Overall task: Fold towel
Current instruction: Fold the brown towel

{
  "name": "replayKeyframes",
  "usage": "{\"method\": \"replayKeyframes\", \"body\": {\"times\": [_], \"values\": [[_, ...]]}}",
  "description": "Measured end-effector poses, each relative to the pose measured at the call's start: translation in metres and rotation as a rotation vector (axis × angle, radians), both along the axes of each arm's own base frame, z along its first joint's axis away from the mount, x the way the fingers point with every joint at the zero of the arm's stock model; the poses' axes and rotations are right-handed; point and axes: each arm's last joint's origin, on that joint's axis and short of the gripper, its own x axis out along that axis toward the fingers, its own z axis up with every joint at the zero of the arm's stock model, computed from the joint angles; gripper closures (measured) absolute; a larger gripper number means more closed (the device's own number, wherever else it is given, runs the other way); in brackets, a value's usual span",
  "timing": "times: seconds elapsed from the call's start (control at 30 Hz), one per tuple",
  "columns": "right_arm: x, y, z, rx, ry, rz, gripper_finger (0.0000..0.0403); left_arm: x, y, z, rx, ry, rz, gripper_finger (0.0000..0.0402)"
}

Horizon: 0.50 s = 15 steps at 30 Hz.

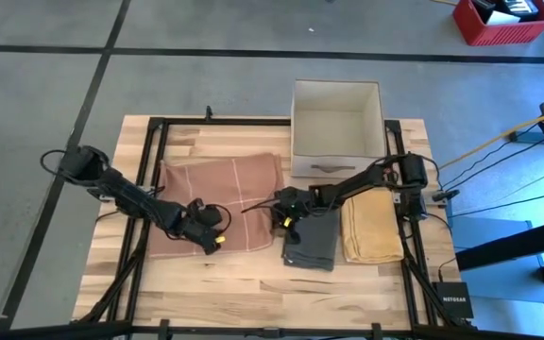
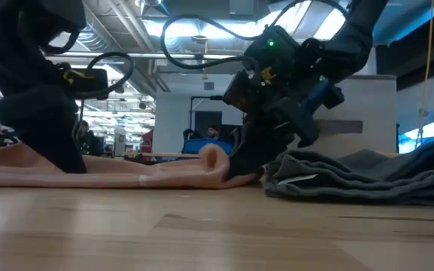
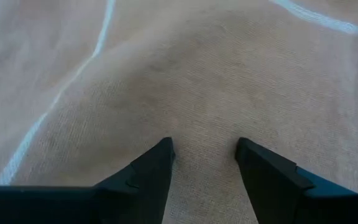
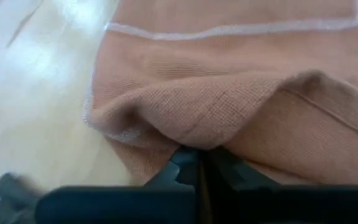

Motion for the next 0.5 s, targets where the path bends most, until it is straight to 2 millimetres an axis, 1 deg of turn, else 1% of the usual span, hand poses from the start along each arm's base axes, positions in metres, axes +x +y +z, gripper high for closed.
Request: {"method": "replayKeyframes", "body": {"times": [0.07,0.13,0.23,0.33,0.43,0.5], "values": [[-0.003,0.002,0.005,0.021,0.024,-0.018,0.0382,0.0,-0.001,-0.008,0.015,0.032,0.034,0.0225],[-0.006,0.004,0.014,0.025,0.036,-0.023,0.0375,0.001,-0.001,-0.012,0.026,0.033,0.069,0.0225],[-0.013,0.006,0.027,0.017,0.066,-0.027,0.0384,0.001,-0.001,-0.013,0.029,0.029,0.08,0.0225],[-0.02,0.006,0.036,0.015,0.111,-0.023,0.0397,0.0,-0.002,-0.013,0.036,0.02,0.075,0.0225],[-0.027,0.008,0.05,0.029,0.12,-0.007,0.0389,0.0,-0.004,-0.013,0.039,0.018,0.07,0.0225],[-0.031,0.008,0.055,0.05,0.146,0.0,0.0385,0.0,-0.004,-0.013,0.039,0.016,0.072,0.0225]]}}
